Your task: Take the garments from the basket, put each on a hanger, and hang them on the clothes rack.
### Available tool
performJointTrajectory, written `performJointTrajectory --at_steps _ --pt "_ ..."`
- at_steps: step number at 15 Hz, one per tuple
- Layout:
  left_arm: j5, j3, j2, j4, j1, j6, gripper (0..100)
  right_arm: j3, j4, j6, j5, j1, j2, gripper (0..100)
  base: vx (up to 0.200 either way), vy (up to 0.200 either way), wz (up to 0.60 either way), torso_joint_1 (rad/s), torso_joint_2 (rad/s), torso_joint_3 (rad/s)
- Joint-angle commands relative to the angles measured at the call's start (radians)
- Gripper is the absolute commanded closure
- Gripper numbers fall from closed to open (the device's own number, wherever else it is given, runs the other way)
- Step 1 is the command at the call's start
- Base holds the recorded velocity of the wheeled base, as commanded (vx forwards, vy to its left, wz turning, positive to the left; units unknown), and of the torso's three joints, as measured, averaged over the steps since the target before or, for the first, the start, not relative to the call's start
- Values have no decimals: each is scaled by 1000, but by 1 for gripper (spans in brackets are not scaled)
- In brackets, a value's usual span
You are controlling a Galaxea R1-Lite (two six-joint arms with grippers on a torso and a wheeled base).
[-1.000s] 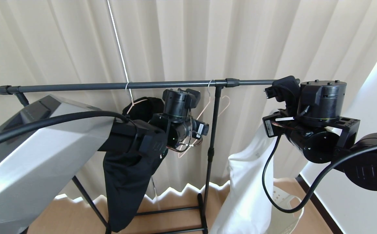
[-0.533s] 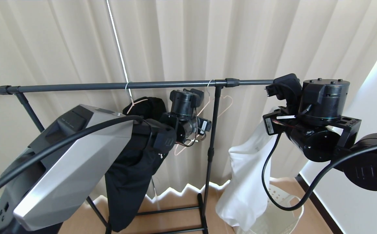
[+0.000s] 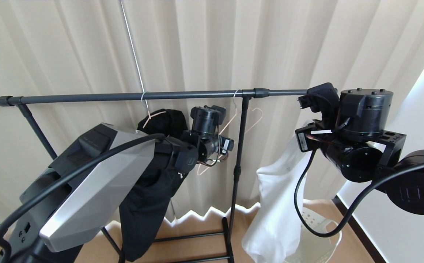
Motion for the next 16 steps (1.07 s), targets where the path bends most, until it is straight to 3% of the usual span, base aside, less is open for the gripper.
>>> performJointTrajectory --at_steps 1,9,10,16 --pt "1 15 2 -2 0 -3 0 0 -2 0 0 0 2 100 0 0 0 0 0 0" --pt "1 32 3 -3 8 -31 0 0 -2 0 0 0 11 100 0 0 0 0 0 0" --pt "1 32 3 -5 8 -31 100 0 -2 0 0 0 12 100 0 0 0 0 0 0" --pt "1 31 2 -8 8 -66 100 0 -2 0 0 0 15 100 0 0 0 0 0 0"
